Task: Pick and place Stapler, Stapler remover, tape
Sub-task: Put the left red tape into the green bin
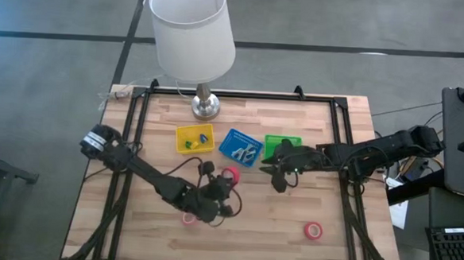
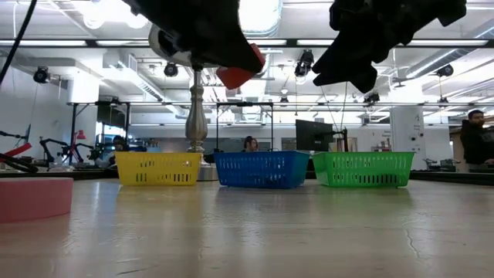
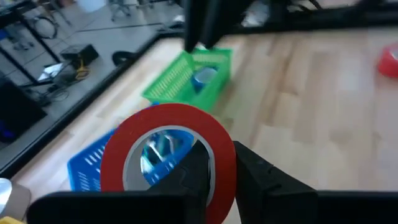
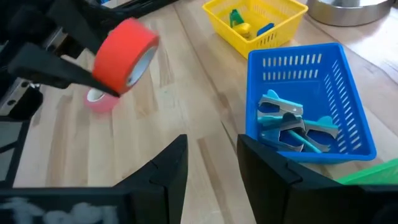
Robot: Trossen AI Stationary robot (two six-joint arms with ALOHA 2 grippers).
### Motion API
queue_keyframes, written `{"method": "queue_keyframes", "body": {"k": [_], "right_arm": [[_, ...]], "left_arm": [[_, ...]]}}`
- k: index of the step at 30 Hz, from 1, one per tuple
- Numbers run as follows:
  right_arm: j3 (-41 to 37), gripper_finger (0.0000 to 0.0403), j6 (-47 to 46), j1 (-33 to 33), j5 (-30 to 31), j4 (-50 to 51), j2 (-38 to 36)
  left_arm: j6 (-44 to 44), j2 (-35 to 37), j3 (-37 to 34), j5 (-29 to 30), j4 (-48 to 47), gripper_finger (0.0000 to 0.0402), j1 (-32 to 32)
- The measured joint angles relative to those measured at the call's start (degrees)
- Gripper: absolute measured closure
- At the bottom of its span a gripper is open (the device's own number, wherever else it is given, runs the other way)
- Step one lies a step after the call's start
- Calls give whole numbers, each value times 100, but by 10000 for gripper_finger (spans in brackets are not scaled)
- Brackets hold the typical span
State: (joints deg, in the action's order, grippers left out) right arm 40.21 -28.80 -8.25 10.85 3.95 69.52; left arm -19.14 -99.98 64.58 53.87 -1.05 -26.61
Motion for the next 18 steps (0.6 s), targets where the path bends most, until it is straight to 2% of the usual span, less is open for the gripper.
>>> {"method": "queue_keyframes", "body": {"k": [7,18], "right_arm": [[-4,264,-20,2,114,-367,201],[11,257,-334,6,118,-1042,722]], "left_arm": [[118,-270,117,-46,260,351,310],[788,-1157,979,228,269,351,442]]}}
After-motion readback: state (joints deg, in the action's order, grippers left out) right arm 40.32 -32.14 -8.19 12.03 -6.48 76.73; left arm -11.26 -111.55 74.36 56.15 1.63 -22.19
